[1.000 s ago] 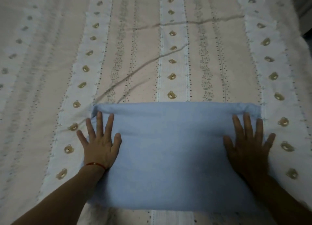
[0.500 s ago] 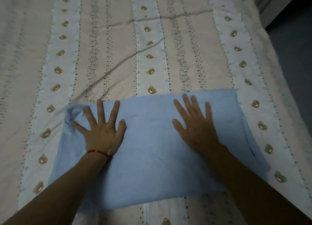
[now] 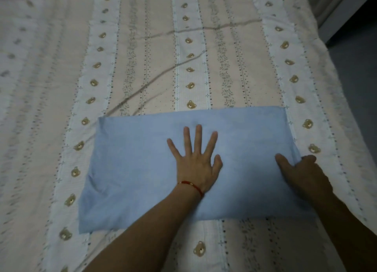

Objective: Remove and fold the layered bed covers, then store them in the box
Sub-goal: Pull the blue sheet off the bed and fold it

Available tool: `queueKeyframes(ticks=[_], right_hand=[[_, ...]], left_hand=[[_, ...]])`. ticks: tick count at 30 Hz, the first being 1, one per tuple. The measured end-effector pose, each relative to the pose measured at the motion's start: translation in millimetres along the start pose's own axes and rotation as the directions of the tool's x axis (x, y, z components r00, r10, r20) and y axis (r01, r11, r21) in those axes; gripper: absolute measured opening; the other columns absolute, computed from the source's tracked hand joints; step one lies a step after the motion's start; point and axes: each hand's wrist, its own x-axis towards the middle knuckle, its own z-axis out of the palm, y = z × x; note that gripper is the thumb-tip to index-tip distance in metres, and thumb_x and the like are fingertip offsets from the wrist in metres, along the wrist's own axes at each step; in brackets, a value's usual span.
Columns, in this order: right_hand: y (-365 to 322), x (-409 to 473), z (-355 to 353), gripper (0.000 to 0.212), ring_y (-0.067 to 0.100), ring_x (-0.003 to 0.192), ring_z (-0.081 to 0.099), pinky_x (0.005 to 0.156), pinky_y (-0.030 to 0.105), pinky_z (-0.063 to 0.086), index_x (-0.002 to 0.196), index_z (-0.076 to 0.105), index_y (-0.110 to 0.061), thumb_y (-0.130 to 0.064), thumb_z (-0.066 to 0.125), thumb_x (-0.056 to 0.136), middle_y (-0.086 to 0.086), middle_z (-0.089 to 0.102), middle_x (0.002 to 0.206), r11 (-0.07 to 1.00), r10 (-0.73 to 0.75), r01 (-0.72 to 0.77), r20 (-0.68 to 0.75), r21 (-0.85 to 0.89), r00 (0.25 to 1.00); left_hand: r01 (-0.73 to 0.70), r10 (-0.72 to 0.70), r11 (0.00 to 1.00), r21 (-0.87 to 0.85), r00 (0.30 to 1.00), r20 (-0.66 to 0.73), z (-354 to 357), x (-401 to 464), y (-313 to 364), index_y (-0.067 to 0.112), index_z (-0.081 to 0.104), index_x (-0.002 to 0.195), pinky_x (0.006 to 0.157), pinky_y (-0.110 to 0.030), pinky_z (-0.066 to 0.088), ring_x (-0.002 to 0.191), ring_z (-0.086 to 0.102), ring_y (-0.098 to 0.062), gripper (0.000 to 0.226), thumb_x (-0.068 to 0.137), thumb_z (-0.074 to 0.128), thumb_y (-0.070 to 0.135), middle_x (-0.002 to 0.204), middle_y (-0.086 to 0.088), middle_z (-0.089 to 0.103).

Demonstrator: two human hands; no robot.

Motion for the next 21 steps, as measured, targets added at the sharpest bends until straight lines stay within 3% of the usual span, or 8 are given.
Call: queueKeyframes(ticks=[3, 6, 8, 11, 14, 17, 19, 21], right_hand=[[-2, 8, -27, 0.098, 0.042, 0.126, 0.053, 0.1, 0.048, 0.047, 0.153, 0.029, -0.005, -0.071, 0.057, 0.087, 0.023, 0.049, 0.146, 0.991, -0.044, 0.013, 0.237, 0.131, 0.971], [7, -12, -56, 0.069, 0.026, 0.098, 0.069, 0.073, 0.035, 0.053, 0.14, 0.052, -0.018, -0.058, 0.068, 0.086, 0.0, 0.071, 0.108, 0.905, -0.176, -0.031, 0.438, 0.425, 0.881], [5, -28, -67, 0.059, 0.024, 0.091, 0.071, 0.068, 0.032, 0.052, 0.135, 0.057, -0.022, -0.05, 0.072, 0.086, -0.001, 0.074, 0.103, 0.848, -0.242, -0.017, 0.416, 0.53, 0.876], [-15, -60, -84, 0.047, 0.012, 0.093, 0.065, 0.074, 0.028, 0.049, 0.139, 0.051, -0.031, -0.04, 0.065, 0.095, -0.007, 0.067, 0.117, 0.794, -0.426, 0.245, 0.22, 0.557, 0.878], [-51, -106, -108, 0.032, 0.006, 0.096, 0.062, 0.083, 0.035, 0.052, 0.13, 0.052, -0.035, -0.031, 0.059, 0.099, -0.017, 0.063, 0.111, 0.741, -0.582, 0.456, 0.133, 0.493, 0.802], [-104, -166, -113, 0.028, 0.007, 0.097, 0.063, 0.081, 0.034, 0.052, 0.122, 0.054, -0.034, -0.03, 0.063, 0.096, -0.016, 0.065, 0.109, 0.667, -0.716, 0.634, 0.105, 0.391, 0.69], [-143, -208, -96, 0.029, 0.004, 0.091, 0.062, 0.075, 0.03, 0.05, 0.12, 0.052, -0.034, -0.037, 0.064, 0.093, -0.015, 0.063, 0.104, 0.621, -0.779, 0.726, 0.133, 0.294, 0.612], [-180, -247, -62, 0.032, 0.007, 0.088, 0.062, 0.072, 0.029, 0.051, 0.12, 0.048, -0.033, -0.044, 0.061, 0.093, -0.011, 0.063, 0.102, 0.588, -0.808, 0.779, 0.181, 0.217, 0.56]], left_hand=[[0.023, -0.031, 0.993, 0.114, 0.997, 0.073, 18, 10, -3, 0.034, 0.004, 0.16, 0.106, -0.08, 0.002, 0.152, -0.006, -0.043, 0.069, 0.099, 0.024, 0.058, 0.168, -0.011, -0.003], [-0.03, 0.024, 0.994, 0.105, 0.998, 0.064, 4, -7, -13, 0.031, 0.008, 0.161, 0.106, -0.08, 0.001, 0.152, -0.005, -0.043, 0.07, 0.098, 0.027, 0.056, 0.168, -0.014, -0.001], [-0.051, 0.037, 0.993, 0.11, 0.991, 0.126, 2, -20, -20, 0.032, 0.008, 0.161, 0.107, -0.079, 0.002, 0.153, -0.003, -0.041, 0.068, 0.099, 0.025, 0.056, 0.168, -0.012, 0.0], [-0.042, 0.029, 0.997, 0.059, 0.98, 0.199, -8, -20, -24, 0.033, 0.002, 0.16, 0.108, -0.077, 0.0, 0.153, -0.008, -0.038, 0.069, 0.099, 0.022, 0.057, 0.168, -0.009, -0.004], [0.006, 0.058, 0.949, -0.316, 0.979, 0.195, -49, -27, -15, 0.028, 0.008, 0.161, 0.121, -0.061, 0.0, 0.154, -0.007, -0.029, 0.066, 0.102, 0.029, 0.051, 0.169, -0.005, -0.001], [0.129, 0.003, 0.594, -0.794, 0.987, 0.163, -112, -57, -27, 0.026, 0.044, 0.149, 0.118, -0.02, 0.025, 0.141, 0.037, -0.009, 0.045, 0.105, 0.045, 0.037, 0.155, 0.005, 0.041], [0.332, -0.095, 0.175, -0.927, 0.943, 0.319, -148, -79, -53, 0.024, 0.067, 0.126, 0.1, -0.027, 0.052, 0.115, 0.063, -0.012, 0.029, 0.105, 0.046, 0.03, 0.128, 0.005, 0.067], [0.413, -0.191, -0.171, -0.894, 0.877, 0.442, -172, -93, -89, 0.017, 0.074, 0.104, 0.068, -0.031, 0.06, 0.087, 0.071, -0.018, 0.032, 0.104, 0.043, 0.029, 0.099, -0.002, 0.075]])
